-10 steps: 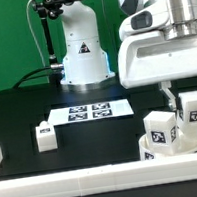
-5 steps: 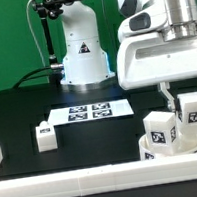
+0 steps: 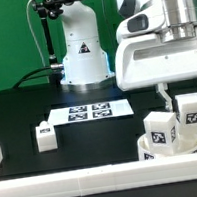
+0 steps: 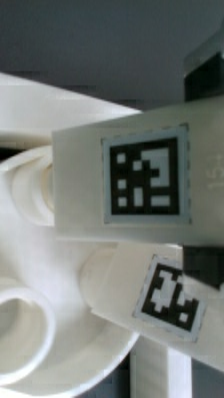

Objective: Assemble stool

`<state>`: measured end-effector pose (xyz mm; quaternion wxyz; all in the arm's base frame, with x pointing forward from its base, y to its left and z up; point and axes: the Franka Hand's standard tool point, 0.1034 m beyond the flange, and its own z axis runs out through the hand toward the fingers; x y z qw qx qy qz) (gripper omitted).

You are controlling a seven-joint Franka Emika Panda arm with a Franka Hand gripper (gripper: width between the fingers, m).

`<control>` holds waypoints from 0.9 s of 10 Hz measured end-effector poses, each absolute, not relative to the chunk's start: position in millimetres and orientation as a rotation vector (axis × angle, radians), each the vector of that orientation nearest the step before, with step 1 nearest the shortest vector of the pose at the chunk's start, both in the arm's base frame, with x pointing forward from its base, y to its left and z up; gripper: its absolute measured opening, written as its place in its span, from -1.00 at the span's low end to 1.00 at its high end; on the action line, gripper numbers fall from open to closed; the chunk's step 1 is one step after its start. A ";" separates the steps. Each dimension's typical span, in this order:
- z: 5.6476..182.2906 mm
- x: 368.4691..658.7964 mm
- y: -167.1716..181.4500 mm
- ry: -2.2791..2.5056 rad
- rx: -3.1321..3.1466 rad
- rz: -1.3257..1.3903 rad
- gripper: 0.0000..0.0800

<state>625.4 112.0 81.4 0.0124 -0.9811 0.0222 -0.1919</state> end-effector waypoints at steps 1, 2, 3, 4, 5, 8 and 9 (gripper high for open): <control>81.3 624.7 111.4 0.075 -3.053 -0.616 -0.15; 81.1 623.9 111.4 0.076 -3.050 -0.628 -0.15; 80.8 622.8 112.8 0.071 -3.044 -0.652 -0.15; 80.3 622.4 114.3 0.062 -3.031 -0.707 -0.15; 80.2 622.8 115.0 0.057 -3.018 -0.759 -0.15; 80.2 623.5 115.5 0.085 -2.995 -0.830 -0.15; 80.3 623.7 115.5 0.079 -2.997 -0.831 -0.15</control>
Offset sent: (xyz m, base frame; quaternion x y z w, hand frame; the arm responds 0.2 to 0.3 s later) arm -0.0138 0.0081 -0.0173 0.0066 0.0418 0.0138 0.9990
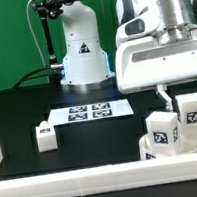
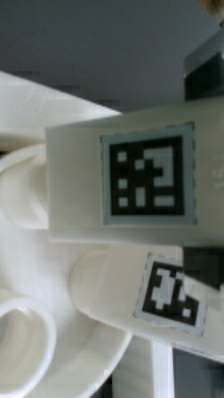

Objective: Assemble stool

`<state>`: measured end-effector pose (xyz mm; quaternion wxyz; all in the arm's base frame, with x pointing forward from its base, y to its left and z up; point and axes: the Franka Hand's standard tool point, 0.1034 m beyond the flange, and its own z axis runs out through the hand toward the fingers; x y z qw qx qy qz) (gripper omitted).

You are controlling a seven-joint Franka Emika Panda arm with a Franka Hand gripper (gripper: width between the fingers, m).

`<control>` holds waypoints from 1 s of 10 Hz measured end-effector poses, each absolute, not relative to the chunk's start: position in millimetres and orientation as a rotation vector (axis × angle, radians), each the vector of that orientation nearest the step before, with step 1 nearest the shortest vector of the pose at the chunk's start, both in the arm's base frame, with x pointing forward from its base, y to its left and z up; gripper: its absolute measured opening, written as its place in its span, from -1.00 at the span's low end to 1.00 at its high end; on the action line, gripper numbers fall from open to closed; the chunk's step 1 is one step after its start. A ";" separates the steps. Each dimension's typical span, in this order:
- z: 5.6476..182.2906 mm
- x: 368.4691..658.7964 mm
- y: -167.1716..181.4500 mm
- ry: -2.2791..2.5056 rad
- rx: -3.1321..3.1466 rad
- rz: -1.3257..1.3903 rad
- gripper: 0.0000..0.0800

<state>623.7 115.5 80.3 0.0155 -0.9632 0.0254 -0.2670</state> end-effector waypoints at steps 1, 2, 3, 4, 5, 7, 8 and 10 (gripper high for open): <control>80.3 623.7 115.5 0.079 -2.997 -0.831 -0.15; 80.2 623.6 115.4 0.078 -2.997 -0.830 -0.15; 80.5 623.8 115.5 0.077 -2.997 -0.830 0.30; 83.9 625.2 115.5 0.071 -2.998 -0.827 0.52; 87.9 626.6 115.4 0.068 -2.995 -0.832 0.52; 91.3 627.0 117.5 0.064 -2.993 -0.831 0.62; 95.9 628.3 116.1 0.057 -2.994 -0.828 0.62; 108.3 632.7 108.2 0.038 -3.007 -0.802 0.62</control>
Offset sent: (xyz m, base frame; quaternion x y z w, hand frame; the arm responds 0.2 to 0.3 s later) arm 0.0031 -0.0031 0.0185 -0.0047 -0.0177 -0.0153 0.9997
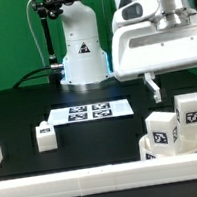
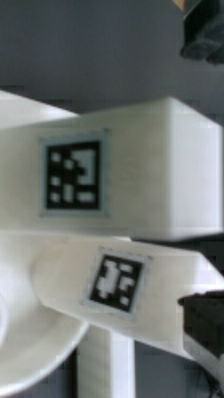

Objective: Assemble stool

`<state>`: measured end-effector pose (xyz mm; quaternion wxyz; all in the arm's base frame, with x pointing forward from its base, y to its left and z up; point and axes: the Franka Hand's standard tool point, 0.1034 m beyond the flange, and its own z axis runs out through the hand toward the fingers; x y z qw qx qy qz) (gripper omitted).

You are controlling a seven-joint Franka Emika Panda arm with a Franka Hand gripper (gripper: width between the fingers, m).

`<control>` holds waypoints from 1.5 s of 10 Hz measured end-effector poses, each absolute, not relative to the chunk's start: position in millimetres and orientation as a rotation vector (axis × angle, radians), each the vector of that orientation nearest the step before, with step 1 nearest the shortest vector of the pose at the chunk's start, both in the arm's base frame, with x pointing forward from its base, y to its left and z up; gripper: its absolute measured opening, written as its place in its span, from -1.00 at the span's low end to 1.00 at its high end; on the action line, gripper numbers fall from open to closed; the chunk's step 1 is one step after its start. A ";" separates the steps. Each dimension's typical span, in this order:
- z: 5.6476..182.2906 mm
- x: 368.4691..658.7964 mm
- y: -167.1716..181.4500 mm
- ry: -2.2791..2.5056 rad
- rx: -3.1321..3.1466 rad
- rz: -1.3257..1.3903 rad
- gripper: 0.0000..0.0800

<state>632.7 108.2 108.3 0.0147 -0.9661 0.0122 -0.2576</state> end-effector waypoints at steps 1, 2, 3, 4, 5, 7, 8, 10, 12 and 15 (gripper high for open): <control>110.0 634.2 105.8 0.036 -3.008 -0.805 0.62; 108.7 633.6 106.3 0.035 -3.009 -0.803 0.62; 108.3 633.4 106.4 0.035 -3.009 -0.802 0.62; 108.2 633.4 106.4 0.035 -3.009 -0.800 0.62; 106.3 632.1 106.7 0.035 -3.017 -0.768 0.62; 102.1 629.4 105.5 0.039 -3.048 -0.627 0.62; 103.4 631.7 109.0 0.039 -3.056 -0.562 0.62; 101.5 627.6 113.6 0.037 -3.083 -0.334 0.62; 104.3 628.8 111.9 0.045 -3.094 -0.120 0.62; 98.6 628.2 108.7 0.054 -3.097 -0.119 0.62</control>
Offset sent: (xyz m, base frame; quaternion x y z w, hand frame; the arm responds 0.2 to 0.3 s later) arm 0.0000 0.0000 0.0000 0.0000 0.0000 0.0000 1.0000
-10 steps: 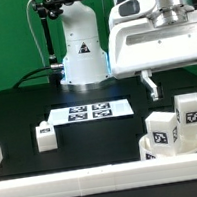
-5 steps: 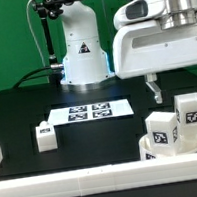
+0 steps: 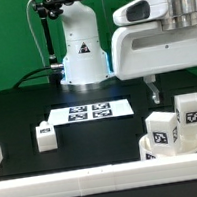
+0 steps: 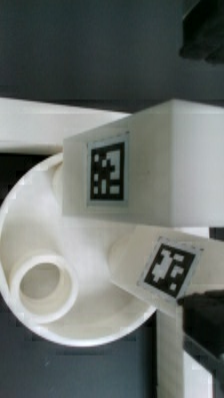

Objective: Assemble stool

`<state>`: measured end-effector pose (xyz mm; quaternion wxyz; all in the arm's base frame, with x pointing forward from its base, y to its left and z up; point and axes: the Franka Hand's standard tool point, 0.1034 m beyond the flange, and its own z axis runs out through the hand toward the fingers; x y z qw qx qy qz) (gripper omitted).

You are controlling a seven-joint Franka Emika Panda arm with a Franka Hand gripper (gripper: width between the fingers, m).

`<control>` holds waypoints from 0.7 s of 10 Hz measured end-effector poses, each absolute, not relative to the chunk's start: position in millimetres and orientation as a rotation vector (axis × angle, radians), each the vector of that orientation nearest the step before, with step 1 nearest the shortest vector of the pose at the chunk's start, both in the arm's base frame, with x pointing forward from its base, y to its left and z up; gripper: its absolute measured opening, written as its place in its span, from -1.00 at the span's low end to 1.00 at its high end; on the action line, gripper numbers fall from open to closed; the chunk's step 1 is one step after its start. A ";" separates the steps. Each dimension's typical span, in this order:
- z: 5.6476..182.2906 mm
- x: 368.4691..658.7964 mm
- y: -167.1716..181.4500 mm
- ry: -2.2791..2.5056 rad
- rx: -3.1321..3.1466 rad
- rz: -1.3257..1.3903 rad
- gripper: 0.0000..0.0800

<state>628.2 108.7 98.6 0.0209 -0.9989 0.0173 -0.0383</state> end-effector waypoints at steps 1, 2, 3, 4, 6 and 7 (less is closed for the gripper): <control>96.1 627.9 112.3 0.062 -3.100 -0.125 0.62; 92.9 626.0 117.9 0.053 -3.106 -0.120 0.62; 90.8 624.8 119.5 0.050 -3.106 -0.115 0.62; 89.9 624.2 120.1 0.048 -3.106 -0.112 0.31; 89.9 624.5 118.4 0.047 -3.107 -0.113 -0.05; 89.9 625.1 115.1 0.038 -3.108 -0.113 -0.16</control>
Offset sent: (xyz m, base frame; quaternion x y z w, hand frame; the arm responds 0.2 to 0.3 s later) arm -0.0070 0.0106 -0.0097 0.0088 0.0007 0.0132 0.9999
